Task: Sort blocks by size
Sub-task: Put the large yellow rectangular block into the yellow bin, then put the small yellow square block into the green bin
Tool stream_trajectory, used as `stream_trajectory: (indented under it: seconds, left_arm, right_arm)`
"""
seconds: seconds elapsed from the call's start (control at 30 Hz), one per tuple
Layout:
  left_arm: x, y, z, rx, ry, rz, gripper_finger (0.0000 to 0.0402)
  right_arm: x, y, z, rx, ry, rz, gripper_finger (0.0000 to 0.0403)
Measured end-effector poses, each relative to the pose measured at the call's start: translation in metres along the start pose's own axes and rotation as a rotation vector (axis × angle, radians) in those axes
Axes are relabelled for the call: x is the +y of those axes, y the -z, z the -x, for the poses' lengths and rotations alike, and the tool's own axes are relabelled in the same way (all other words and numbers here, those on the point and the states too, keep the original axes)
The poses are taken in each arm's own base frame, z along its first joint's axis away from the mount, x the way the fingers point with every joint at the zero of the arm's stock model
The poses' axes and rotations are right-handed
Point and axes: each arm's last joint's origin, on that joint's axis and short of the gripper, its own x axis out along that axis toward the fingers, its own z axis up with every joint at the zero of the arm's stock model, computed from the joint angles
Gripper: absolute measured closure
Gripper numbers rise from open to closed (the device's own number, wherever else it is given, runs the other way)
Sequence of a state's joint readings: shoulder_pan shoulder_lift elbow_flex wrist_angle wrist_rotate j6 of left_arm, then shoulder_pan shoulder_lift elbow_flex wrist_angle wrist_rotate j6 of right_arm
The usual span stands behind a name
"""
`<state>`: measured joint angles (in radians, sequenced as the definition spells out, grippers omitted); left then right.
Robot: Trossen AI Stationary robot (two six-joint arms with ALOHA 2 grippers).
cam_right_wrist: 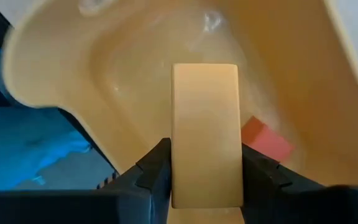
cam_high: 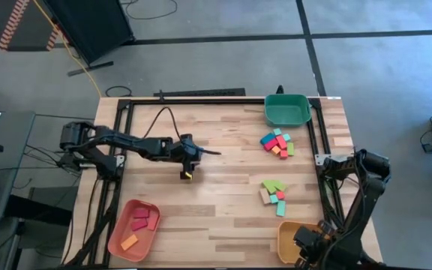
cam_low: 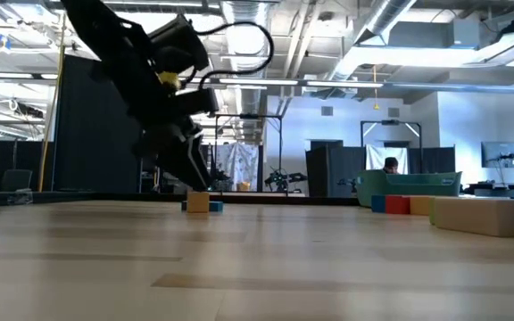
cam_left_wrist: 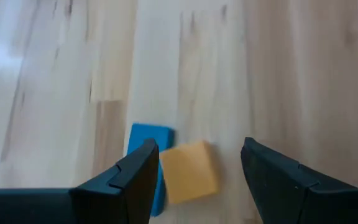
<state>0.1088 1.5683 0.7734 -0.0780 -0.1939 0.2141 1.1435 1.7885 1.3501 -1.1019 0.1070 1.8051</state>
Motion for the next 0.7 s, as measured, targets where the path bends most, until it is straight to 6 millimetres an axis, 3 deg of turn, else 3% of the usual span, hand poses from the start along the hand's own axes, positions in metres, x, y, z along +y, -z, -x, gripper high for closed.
stream_trajectory:
  seconds: [0.5,0.7]
  left_arm:
    - [0.006,0.015,-0.019,0.096,0.053,0.05,0.0187]
    - [0.005,0.014,-0.019,0.079,0.081,0.05,0.0226]
  right_arm:
    - [-0.002,0.0,0.0,0.018,0.026,-0.053,0.0166]
    - [-0.002,-0.002,0.017,0.017,0.053,-0.052,0.0164]
